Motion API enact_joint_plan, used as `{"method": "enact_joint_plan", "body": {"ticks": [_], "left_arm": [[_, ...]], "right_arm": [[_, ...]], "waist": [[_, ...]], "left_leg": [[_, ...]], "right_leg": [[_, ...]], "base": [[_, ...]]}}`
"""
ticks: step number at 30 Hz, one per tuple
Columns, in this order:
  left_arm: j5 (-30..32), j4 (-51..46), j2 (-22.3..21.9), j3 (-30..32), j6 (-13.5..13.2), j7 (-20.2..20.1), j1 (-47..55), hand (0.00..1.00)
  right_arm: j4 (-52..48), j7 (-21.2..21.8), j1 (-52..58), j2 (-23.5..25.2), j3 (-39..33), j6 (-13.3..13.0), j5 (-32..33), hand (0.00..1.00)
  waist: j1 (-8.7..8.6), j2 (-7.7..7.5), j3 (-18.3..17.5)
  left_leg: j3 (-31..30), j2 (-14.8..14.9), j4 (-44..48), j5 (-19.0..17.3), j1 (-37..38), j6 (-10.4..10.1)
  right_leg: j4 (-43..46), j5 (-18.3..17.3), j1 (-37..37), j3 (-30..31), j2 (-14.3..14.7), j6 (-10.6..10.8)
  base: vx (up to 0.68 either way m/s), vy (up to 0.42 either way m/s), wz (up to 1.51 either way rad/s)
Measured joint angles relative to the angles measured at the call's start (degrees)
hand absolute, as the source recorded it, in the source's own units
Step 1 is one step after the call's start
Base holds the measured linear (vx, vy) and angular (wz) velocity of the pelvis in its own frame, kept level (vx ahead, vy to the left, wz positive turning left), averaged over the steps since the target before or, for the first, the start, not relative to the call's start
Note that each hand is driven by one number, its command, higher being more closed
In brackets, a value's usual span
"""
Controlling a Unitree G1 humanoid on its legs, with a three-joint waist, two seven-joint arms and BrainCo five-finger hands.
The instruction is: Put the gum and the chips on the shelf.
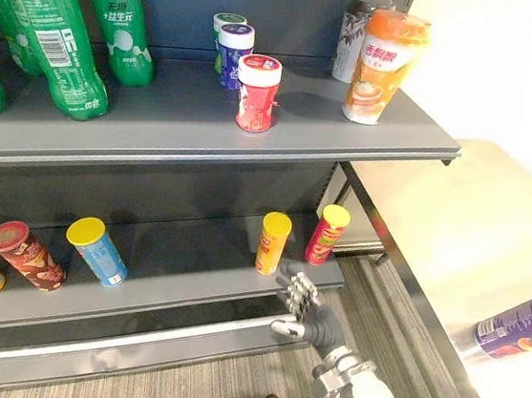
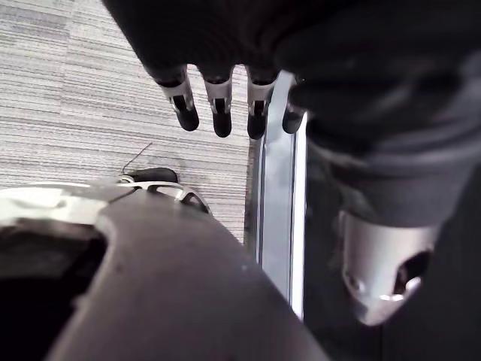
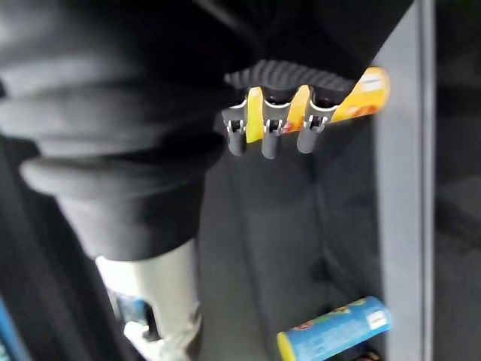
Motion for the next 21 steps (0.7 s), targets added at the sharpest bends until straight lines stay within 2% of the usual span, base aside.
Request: {"method": "enact_joint_plan", "body": {"ticks": [4,5,7,8,10,11,14,17,19,21], "left_arm": [[-0.17,0.02,0.07,-0.66,0.18,-1.11,-0.45,0.0],[-0.24,0.01,0.07,-0.68,0.19,-1.18,-0.46,0.0],[-2.57,-0.02,0.06,-1.72,0.1,-1.73,-0.47,0.0],[-4.02,0.01,0.01,-1.82,0.15,-1.72,-0.42,0.0],[-4.41,0.0,-0.08,-1.84,0.26,-1.69,-0.45,0.0],[-4.43,0.0,-0.3,-1.9,0.49,-1.65,-0.49,0.0],[-4.43,0.05,-0.44,-1.86,0.71,-1.6,-0.56,0.0],[-4.46,1.69,-0.32,-1.81,0.62,-1.38,-1.7,0.0],[-4.49,1.82,-0.42,-1.8,0.38,-1.43,-2.09,0.0],[-4.55,2.16,-0.51,-1.81,0.18,-1.58,-2.06,0.0]], "right_arm": [[16.34,-4.38,-0.75,1.74,0.34,-3.54,-2.31,0.0],[17.17,-4.65,-0.85,1.83,0.34,-3.69,-2.58,0.0],[25.93,-9.13,-1.77,2.95,0.33,-5.5,-4.34,0.0],[30.82,-11.72,-2.59,3.9,0.19,-7.29,-6.08,0.0],[34.43,-13.42,-3.2,4.58,0.15,-8.56,-6.32,0.0],[39.19,-15.34,-4.31,5.86,-0.98,-8.78,-6.32,0.0],[46.34,-17.4,-6.16,7.87,-5.37,-8.98,-6.84,0.0],[55.27,-20.83,-8.29,7.53,-9.37,-8.39,-13.33,0.0],[59.06,-23.72,-8.29,7.52,-11.3,-6.86,-15.12,0.0],[59.08,-25.48,-8.28,7.58,-11.45,-5.4,-15.18,0.0]], "waist": [[-0.02,0.45,0.3],[-0.02,0.47,0.31],[0.13,0.87,0.45],[0.1,1.11,0.55],[0.1,1.24,0.56],[0.09,1.33,0.56],[0.07,1.26,0.57],[0.44,1.27,0.65],[1.42,1.28,0.68],[1.34,1.48,0.99]], "left_leg": [[-1.07,0.04,0.01,-0.09,0.04,0.01],[-1.14,0.05,0.01,-0.09,0.06,0.01],[-1.26,0.15,0.06,-0.15,0.07,-0.06],[-1.32,0.17,0.09,-0.15,0.08,-0.07],[-1.36,0.18,0.09,-0.15,0.08,-0.07],[-1.5,0.17,0.12,-0.15,0.09,-0.07],[-1.94,0.12,0.26,-0.15,0.11,-0.07],[-2.63,0.15,0.4,-0.15,0.47,-0.06],[-2.57,0.14,0.4,-0.15,0.75,-0.06],[-2.64,0.12,0.41,-0.19,1.08,-0.1]], "right_leg": [[0.0,-0.45,0.76,-0.96,-0.12,0.23],[0.0,-0.49,0.84,-1.01,-0.12,0.23],[0.0,-0.63,1.04,-1.31,-0.08,0.24],[0.0,-0.63,1.03,-1.31,-0.05,0.24],[0.0,-0.64,1.06,-1.4,-0.05,0.23],[0.0,-0.64,1.15,-1.52,-0.06,0.23],[0.0,-0.64,1.45,-1.86,-0.18,0.23],[-0.02,-0.78,2.37,-2.45,-0.26,0.3],[-0.02,-0.79,2.55,-2.43,-0.27,0.3],[-0.27,-0.82,2.93,-2.5,-0.32,0.33]], "base": [[0.0,-0.006,0.11],[-0.01,-0.01,0.14],[-0.01,-0.012,0.06],[0.0,0.0,0.0],[0.0,0.0,0.0],[-0.02,-0.008,0.03],[-0.02,-0.008,0.07],[-0.02,-0.004,0.11],[-0.01,-0.001,-0.02],[0.0,0.0,0.0]]}}
